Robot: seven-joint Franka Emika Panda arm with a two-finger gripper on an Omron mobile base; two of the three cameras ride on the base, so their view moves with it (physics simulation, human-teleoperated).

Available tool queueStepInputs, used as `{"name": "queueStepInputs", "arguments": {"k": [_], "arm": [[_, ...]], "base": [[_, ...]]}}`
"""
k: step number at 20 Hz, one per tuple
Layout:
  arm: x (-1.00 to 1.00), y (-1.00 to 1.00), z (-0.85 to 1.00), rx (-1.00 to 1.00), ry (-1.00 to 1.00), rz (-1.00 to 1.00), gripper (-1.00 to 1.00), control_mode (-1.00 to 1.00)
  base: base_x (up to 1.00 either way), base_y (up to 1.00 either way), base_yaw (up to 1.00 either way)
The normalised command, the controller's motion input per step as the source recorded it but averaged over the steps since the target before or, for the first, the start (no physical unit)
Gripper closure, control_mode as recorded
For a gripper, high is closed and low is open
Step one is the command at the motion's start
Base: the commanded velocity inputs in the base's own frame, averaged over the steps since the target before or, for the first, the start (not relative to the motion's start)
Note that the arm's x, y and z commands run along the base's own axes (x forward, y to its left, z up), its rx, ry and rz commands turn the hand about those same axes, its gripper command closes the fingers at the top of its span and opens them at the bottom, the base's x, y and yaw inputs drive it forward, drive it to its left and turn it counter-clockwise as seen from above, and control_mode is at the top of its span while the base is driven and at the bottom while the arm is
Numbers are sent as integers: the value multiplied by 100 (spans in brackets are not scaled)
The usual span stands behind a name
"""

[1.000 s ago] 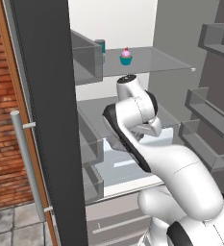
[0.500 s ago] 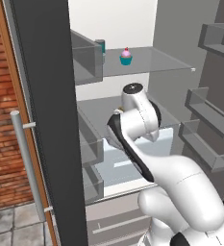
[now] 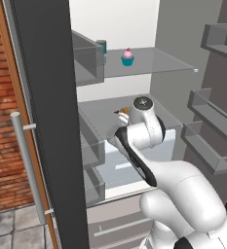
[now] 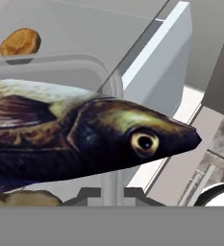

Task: Place the tupperware on the second highest shelf of the fridge. Make space for the tupperware among the existing items by rearranging them on the shelves if needed. Close the fridge door when finished.

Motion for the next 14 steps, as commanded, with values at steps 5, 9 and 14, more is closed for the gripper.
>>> {"name": "queueStepInputs", "arguments": {"k": [5,9,14], "arm": [[3,1,0,0,0,0,100,-100],[24,3,0,0,0,0,100,-100],[31,28,0,0,11,-1,100,-100]], "base": [[0,0,0],[0,0,0],[0,0,0]]}}
